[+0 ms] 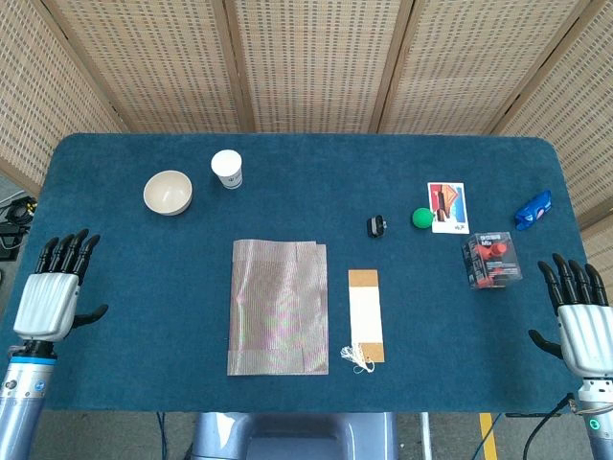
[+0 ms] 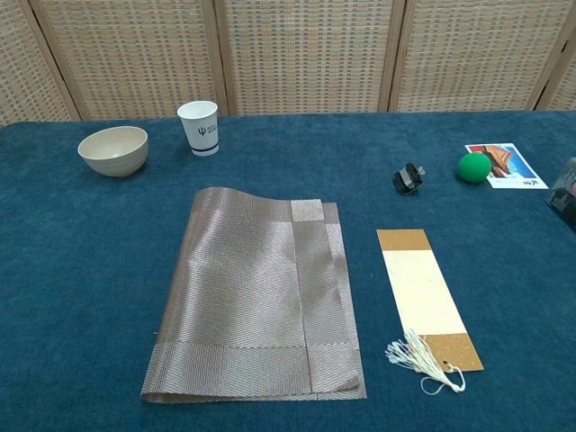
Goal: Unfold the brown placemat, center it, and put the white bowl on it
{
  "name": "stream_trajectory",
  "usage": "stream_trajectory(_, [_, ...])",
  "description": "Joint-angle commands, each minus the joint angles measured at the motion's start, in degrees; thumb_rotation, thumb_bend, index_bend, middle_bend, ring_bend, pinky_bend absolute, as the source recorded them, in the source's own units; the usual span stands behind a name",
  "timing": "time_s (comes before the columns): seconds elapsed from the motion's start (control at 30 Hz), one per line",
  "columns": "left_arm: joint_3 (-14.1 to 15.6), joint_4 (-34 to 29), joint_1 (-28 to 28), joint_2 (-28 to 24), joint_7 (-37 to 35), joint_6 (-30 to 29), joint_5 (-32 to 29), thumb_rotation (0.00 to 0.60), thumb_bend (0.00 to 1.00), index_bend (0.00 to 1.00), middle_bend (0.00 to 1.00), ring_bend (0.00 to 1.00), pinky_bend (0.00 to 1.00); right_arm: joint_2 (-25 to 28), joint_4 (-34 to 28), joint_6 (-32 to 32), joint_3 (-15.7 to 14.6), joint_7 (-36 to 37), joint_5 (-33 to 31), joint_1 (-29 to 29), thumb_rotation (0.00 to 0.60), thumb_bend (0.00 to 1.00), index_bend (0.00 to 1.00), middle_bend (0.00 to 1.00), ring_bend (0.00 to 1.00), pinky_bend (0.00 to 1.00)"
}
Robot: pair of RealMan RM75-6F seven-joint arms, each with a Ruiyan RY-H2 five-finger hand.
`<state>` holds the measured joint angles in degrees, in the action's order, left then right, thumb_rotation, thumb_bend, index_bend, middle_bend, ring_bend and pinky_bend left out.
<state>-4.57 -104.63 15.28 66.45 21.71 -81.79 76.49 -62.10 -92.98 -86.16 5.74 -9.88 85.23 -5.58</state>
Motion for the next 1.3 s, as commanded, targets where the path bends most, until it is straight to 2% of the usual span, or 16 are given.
stream_trajectory(0.03, [0.0, 0.5, 0.2, 0.3, 0.0, 0.4, 0.1, 0.6, 0.0, 0.0, 0.0, 0.0, 0.0, 0.0, -0.1, 0.0, 0.0, 0.0, 0.0, 0.0, 0.6, 0.0, 0.05, 0.0, 0.0, 0.0])
stream_trajectory(0.27, [0.7, 1.0, 1.5, 1.5, -0.2, 2.3, 3.4, 0.6, 0.0, 0.0, 0.0, 0.0, 0.0, 0.3, -0.1, -0.3, 0.1, 0.7, -0.3, 0.2, 0.6, 0.0, 0.05, 0.0, 0.0, 0.0])
stream_trajectory(0.43, [1.8, 1.1, 5.7, 3.8, 1.6, 8.2, 7.9, 0.6, 0.0, 0.0, 0.0, 0.0, 0.0, 0.5, -0.1, -0.4, 0.4, 1.0, -0.6, 0.2, 0.6, 0.0, 0.05, 0.0, 0.0, 0.0])
stream_trajectory(0.53, [3.1, 1.2, 10.9, 6.3, 3.5, 16.3, 12.2, 0.6, 0.02, 0.1, 0.0, 0.0, 0.0, 0.5, 0.0, -0.1, 0.5, 1.0, -1.2, 0.2, 0.6, 0.0, 0.05, 0.0, 0.0, 0.0])
stream_trajectory(0.6, [3.4, 2.3, 13.9, 8.7, 4.7, 20.0, 14.7, 0.6, 0.07, 0.22, 0.0, 0.0, 0.0, 0.5, 0.0, -0.1, 0.6, 1.0, -1.4, 0.2, 0.6, 0.0, 0.05, 0.0, 0.0, 0.0])
stream_trajectory(0.77, [4.2, 5.8, 19.9, 16.1, 6.4, 27.8, 19.0, 0.6, 0.19, 0.33, 0.0, 0.0, 0.0, 0.5, 0.3, 0.0, 0.9, 1.2, -2.2, 0.3, 0.6, 0.0, 0.05, 0.0, 0.0, 0.0])
stream_trajectory(0.97, [4.4, 10.0, 24.6, 22.9, 8.5, 32.9, 21.5, 0.6, 0.27, 0.34, 0.0, 0.0, 0.0, 0.5, 1.0, 0.9, 1.2, 2.0, -3.4, 0.1, 0.6, 0.0, 0.05, 0.0, 0.0, 0.0])
stream_trajectory(1.3, [4.7, 15.6, 30.4, 28.4, 10.8, 38.4, 23.9, 0.6, 0.37, 0.32, 0.0, 0.0, 0.0, 0.5, 1.6, 1.6, 1.5, 2.5, -4.6, 0.0, 0.6, 0.0, 0.05, 0.0, 0.0, 0.0])
